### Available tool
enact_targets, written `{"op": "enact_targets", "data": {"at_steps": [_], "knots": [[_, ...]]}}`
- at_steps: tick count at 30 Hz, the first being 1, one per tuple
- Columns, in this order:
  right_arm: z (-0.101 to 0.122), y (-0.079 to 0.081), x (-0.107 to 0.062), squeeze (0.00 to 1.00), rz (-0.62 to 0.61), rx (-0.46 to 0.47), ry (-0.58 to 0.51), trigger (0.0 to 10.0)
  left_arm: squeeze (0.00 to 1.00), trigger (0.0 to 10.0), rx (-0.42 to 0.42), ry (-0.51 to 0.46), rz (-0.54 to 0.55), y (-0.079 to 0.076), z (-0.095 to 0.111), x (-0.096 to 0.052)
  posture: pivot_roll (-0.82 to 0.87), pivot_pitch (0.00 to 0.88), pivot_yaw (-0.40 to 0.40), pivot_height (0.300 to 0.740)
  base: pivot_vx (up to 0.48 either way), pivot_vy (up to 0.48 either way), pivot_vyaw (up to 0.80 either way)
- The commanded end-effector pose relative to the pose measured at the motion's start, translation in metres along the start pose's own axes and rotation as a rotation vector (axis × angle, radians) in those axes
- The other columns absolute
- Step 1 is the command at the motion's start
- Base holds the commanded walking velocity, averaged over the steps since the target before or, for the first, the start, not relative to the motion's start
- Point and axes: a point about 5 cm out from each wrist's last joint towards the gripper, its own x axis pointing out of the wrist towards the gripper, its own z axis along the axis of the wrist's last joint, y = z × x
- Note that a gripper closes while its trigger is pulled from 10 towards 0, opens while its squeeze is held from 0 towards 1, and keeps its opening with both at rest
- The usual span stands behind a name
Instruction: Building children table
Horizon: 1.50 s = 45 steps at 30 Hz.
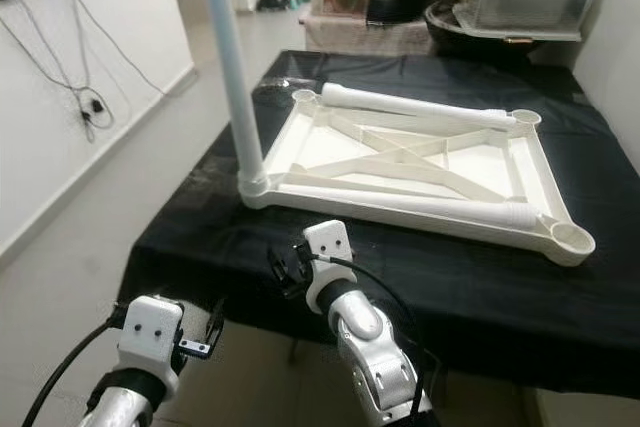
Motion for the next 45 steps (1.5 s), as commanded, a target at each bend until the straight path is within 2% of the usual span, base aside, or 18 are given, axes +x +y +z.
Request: {"op": "enact_targets", "data": {"at_steps": [1, 6, 14, 28, 36, 39, 45], "knots": [[-0.001, -0.001, 0.001, 0.0, 0.001, -0.013, 0.002, 10.0, 0.0, 10.0, 0.002, 0.028, 0.003, -0.001, -0.007, -0.002, -0.01, 0.0, 0.036, 0.74, -0.334, 0.0, 0.0], [-0.003, -0.001, 0.004, 0.0, 0.008, -0.011, 0.005, 10.0, 0.0, 10.0, 0.006, 0.028, 0.006, 0.0, -0.008, -0.001, 0.0, 0.0, 0.034, 0.74, -0.308, 0.0, 0.0], [-0.002, 0.0, 0.004, 0.0, 0.019, -0.011, -0.01, 10.0, 0.0, 10.0, 0.009, 0.021, 0.007, 0.0, -0.008, -0.001, 0.0, 0.0, 0.034, 0.74, 0.0, 0.0, 0.0], [0.002, 0.01, 0.005, 0.0, 0.128, -0.027, -0.043, 10.0, 0.0, 10.0, 0.025, 0.013, 0.026, 0.0, -0.007, -0.001, -0.01, 0.0, 0.035, 0.74, 0.0, 0.0, 0.0], [0.002, 0.011, 0.004, 0.0, 0.122, -0.027, -0.044, 10.0, 0.0, 10.0, 0.028, 0.002, 0.048, 0.002, -0.005, 0.0, 0.0, 0.0, 0.034, 0.74, 0.0, 0.0, 0.77], [0.001, 0.01, 0.004, 0.0, 0.113, -0.015, -0.042, 10.0, 0.0, 10.0, 0.036, 0.001, 0.058, 0.003, -0.004, 0.0, 0.01, 0.0, 0.038, 0.74, 0.0, 0.0, 0.0], [0.008, -0.005, 0.009, 0.0, 0.037, 0.01, -0.073, 10.0, 0.0, 10.0, 0.077, -0.072, 0.225, 0.032, 0.014, 0.005, 0.04, 0.0, 0.032, 0.74, 0.0, 0.0, 0.0]]}}
